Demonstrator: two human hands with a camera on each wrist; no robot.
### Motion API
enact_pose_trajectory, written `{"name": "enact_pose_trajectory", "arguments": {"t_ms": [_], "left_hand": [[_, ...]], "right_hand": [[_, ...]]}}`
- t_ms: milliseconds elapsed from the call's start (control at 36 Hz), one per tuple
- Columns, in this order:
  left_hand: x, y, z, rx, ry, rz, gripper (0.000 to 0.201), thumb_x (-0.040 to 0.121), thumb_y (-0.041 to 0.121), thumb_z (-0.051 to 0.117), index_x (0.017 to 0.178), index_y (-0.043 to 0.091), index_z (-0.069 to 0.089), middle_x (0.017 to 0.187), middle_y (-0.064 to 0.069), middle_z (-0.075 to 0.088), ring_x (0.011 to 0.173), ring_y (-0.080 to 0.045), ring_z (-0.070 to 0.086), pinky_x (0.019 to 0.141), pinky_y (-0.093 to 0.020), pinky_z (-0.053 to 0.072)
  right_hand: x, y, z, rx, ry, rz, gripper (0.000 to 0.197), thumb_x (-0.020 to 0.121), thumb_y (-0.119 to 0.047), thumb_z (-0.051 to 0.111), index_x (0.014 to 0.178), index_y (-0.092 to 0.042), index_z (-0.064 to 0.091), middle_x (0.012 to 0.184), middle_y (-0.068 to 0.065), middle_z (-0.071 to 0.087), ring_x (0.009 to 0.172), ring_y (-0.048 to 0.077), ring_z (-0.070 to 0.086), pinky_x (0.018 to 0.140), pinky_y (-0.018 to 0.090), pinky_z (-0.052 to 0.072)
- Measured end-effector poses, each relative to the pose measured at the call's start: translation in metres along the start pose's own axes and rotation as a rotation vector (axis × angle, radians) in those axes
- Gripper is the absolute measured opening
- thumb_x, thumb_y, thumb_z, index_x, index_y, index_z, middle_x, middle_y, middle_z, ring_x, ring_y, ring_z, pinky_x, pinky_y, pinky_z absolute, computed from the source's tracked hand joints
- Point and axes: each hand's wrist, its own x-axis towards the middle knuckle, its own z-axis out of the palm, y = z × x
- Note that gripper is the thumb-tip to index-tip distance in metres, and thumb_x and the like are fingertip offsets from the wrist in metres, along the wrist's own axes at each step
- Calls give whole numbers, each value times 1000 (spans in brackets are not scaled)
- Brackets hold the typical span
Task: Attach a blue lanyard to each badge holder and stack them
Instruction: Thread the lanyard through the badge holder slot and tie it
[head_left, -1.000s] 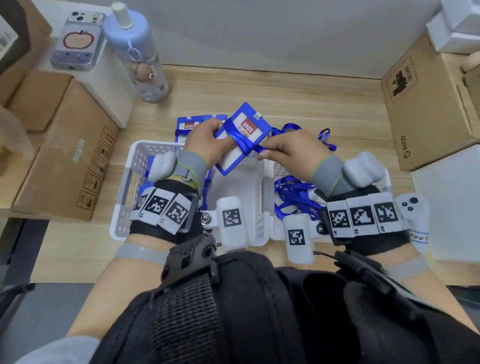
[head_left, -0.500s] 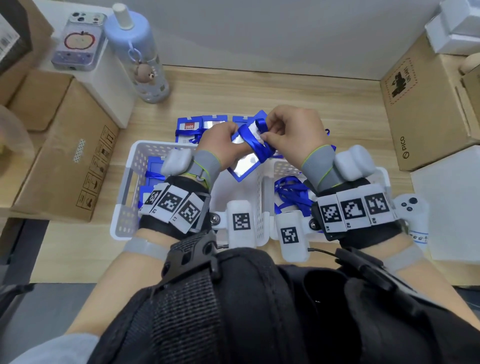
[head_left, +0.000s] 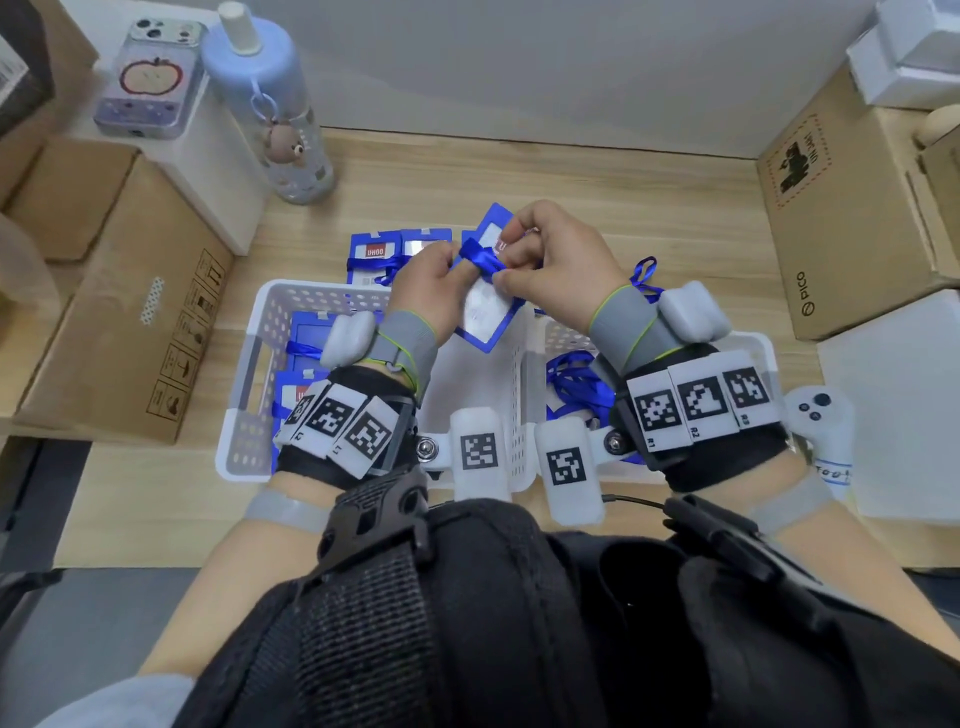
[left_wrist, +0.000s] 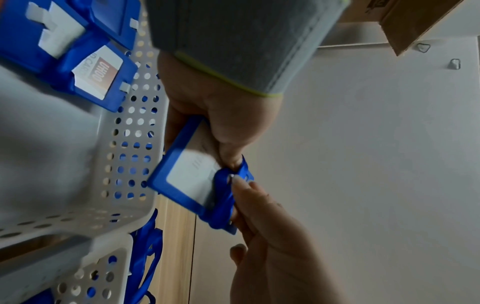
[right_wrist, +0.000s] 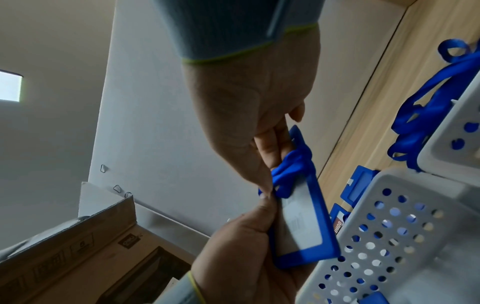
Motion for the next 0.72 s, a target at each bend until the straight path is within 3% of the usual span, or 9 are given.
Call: {"name": "enact_pose_trajectory", "arguments": {"t_ms": [56, 111, 222, 333, 417, 500, 556, 639, 722], "left_hand": [[2, -2, 0, 11, 7, 12, 19, 90, 21, 51, 72, 15, 48, 67, -1, 45, 71, -19, 42, 67, -36, 38], [3, -1, 0, 27, 10, 16, 17, 90, 21, 50, 75, 14, 48, 68, -1, 43, 70, -18, 39, 66, -34, 35], [5, -2, 2, 16, -7, 13, 25, 91, 22, 50, 68, 18, 42, 65, 4, 41, 65, -17, 37, 66, -31, 33], [3, -3, 2, -5, -11, -11, 27, 91, 23, 50, 65, 19, 43, 62, 3, 41, 67, -19, 40, 66, -36, 38], [1, -3, 1, -28, -2, -30, 16, 91, 20, 48, 77, 12, 51, 67, -1, 45, 69, -18, 42, 66, -35, 41], [0, -3, 0, -38, -1, -34, 14, 92, 20, 46, 81, 13, 51, 75, -10, 48, 71, -19, 44, 66, -36, 41], [1, -3, 0, -10, 2, -42, 16, 92, 21, 45, 78, 14, 49, 76, -12, 48, 72, -20, 44, 67, -39, 45], [4, -2, -2, -3, 15, -64, 25, 92, 20, 44, 67, 17, 43, 72, -10, 45, 72, -21, 44, 70, -46, 51], [6, -5, -4, -31, 34, -117, 30, 94, 19, 43, 64, 17, 43, 67, -4, 46, 73, -24, 47, 61, -37, 53]], "right_hand": [[0, 0, 2, -123, -47, -9, 35, 72, -18, 70, 93, -23, 42, 67, -16, 53, 69, 7, 50, 81, 29, 34], [-2, -1, 4, -274, -59, -30, 44, 68, -26, 73, 97, -26, 40, 67, -16, 47, 79, 12, 49, 79, 31, 24], [-1, 0, 6, -434, -62, -77, 59, 65, -29, 77, 111, -21, 40, 82, -14, 39, 92, 14, 38, 79, 31, 20], [2, 4, 11, -374, -17, -76, 33, 77, -22, 62, 98, -23, 37, 72, -15, 37, 95, 17, 42, 77, 31, 19], [1, 6, 12, -309, -13, -90, 23, 84, -23, 57, 89, -22, 34, 68, -14, 38, 89, 16, 40, 78, 30, 19], [1, 6, 12, -275, 7, -111, 32, 85, -32, 60, 72, -28, 32, 65, -14, 35, 80, 16, 37, 78, 28, 20], [3, 7, 13, -203, 20, -107, 42, 82, -32, 65, 65, -29, 27, 62, -13, 36, 73, 18, 37, 76, 28, 25], [7, 9, 15, -88, 28, -83, 41, 77, -32, 71, 63, -29, 32, 59, -12, 40, 67, 19, 39, 73, 27, 29], [7, 6, 15, -68, 13, -77, 37, 75, -31, 73, 63, -26, 38, 59, -10, 43, 61, 15, 40, 66, 25, 30]]}}
